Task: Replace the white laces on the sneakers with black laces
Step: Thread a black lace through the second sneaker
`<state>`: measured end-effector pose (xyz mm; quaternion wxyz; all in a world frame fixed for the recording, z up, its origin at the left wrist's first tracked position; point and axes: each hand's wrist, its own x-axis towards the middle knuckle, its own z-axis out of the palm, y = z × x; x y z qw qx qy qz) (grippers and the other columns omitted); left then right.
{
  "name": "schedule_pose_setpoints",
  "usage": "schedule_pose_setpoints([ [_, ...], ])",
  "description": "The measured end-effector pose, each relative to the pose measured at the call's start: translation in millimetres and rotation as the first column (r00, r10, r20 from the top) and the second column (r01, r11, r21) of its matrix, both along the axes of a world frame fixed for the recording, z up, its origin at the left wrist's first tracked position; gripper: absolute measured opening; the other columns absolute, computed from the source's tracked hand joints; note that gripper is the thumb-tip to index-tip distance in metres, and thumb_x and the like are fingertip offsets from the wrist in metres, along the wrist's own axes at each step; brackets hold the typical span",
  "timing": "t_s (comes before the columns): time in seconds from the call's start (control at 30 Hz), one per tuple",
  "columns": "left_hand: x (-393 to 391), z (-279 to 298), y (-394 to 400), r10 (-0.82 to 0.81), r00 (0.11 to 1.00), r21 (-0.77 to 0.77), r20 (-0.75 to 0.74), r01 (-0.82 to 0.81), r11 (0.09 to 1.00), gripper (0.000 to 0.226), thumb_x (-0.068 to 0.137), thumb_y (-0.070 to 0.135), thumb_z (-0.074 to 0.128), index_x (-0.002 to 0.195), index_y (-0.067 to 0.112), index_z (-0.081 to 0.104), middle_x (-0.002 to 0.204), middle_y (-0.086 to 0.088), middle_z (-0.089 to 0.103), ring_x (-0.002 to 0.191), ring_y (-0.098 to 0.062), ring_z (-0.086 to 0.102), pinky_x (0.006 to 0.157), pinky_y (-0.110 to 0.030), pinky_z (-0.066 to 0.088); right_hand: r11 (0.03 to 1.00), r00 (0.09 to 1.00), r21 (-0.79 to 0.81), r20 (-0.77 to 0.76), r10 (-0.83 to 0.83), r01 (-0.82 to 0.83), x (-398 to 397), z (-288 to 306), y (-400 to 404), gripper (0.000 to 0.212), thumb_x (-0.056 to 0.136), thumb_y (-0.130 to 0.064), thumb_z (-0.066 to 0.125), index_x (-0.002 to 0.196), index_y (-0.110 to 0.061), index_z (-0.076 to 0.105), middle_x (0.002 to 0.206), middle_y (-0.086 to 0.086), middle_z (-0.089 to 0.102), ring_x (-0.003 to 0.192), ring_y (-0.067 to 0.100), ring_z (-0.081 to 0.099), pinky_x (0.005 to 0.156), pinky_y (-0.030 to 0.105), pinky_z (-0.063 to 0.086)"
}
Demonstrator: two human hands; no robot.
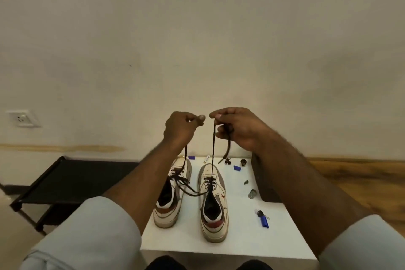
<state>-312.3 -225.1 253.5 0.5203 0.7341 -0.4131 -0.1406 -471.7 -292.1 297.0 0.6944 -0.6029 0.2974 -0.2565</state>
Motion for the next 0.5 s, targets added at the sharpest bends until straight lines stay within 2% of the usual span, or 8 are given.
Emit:
schedule_pose_setpoints([
  [0.07,-2,28,4,-0.069,0.998,-0.074,-0.009,0.068,0.995,0.022,0.086,0.036,0.071,0.082,0.016,0.077,0.088,0.001,0.074,0.088,-0.008,0.067,0.079,-0.026,0.05,0.999,0.998,0.048,0.068,0.001,-0.004,0,19,3,0.017,0.095,-0.001,0.052,0.102,0.002,0.068,0.078,0.009,0.061,0.063,0.015,0.059,0.069,0.032,0.058],
  [0.13,-7,56,13,-0.138,0.99,-0.14,-0.015,0.135,0.981,0.019,0.087,0.026,0.071,0.083,0.009,0.076,0.077,0.003,0.071,0.068,0.004,0.063,0.061,-0.016,0.047,0.997,0.995,0.078,0.099,-0.008,0.001,0,33,8,0.018,0.095,0.002,0.05,0.101,0.003,0.067,0.08,0.011,0.062,0.068,0.017,0.061,0.071,0.034,0.059],
  [0.17,-9,68,16,-0.157,0.988,-0.152,-0.007,0.154,0.976,0.017,0.087,0.023,0.07,0.082,0.008,0.074,0.073,0.003,0.068,0.057,0.003,0.058,0.053,-0.014,0.043,0.995,0.993,0.099,0.119,-0.011,-0.001,-2,40,11,0.018,0.096,0.003,0.048,0.101,0.003,0.066,0.081,0.012,0.062,0.07,0.018,0.062,0.072,0.034,0.06],
  [0.23,-12,83,19,-0.197,0.98,-0.146,0.012,0.196,0.97,0.015,0.087,0.019,0.07,0.081,0.006,0.073,0.072,-0.002,0.068,0.05,-0.005,0.052,0.045,-0.016,0.039,0.985,0.981,0.171,0.195,-0.011,-0.023,-4,47,13,0.021,0.096,0.004,0.044,0.103,0.002,0.064,0.082,0.013,0.064,0.072,0.021,0.064,0.07,0.035,0.06],
  [0.37,-14,106,24,-0.234,0.965,-0.125,0.121,0.248,0.961,0.012,0.088,0.011,0.069,0.087,0.001,0.075,0.072,-0.007,0.068,0.047,-0.001,0.052,0.045,-0.012,0.038,0.978,0.953,0.189,0.303,0.028,-0.089,-6,59,14,0.031,0.093,0.01,0.036,0.111,0.004,0.06,0.088,0.016,0.069,0.08,0.025,0.067,0.078,0.037,0.059],
  [0.43,-15,113,25,-0.233,0.961,-0.14,0.147,0.254,0.957,0.012,0.088,0.011,0.068,0.087,0.002,0.075,0.074,-0.009,0.069,0.054,-0.007,0.055,0.051,-0.017,0.042,0.99,0.954,0.113,0.296,0.052,-0.089,-8,59,16,0.034,0.089,0.017,0.038,0.112,0.006,0.061,0.094,0.019,0.068,0.085,0.027,0.067,0.08,0.037,0.059],
  [0.5,-15,118,24,-0.242,0.958,-0.147,0.153,0.265,0.953,0.011,0.089,0.012,0.068,0.088,0.004,0.076,0.078,-0.008,0.071,0.064,-0.013,0.058,0.056,-0.021,0.046,0.999,0.965,-0.041,0.262,0.024,-0.014,-9,57,19,0.025,0.087,0.017,0.051,0.104,0.005,0.065,0.09,0.019,0.068,0.083,0.028,0.068,0.077,0.036,0.059],
])
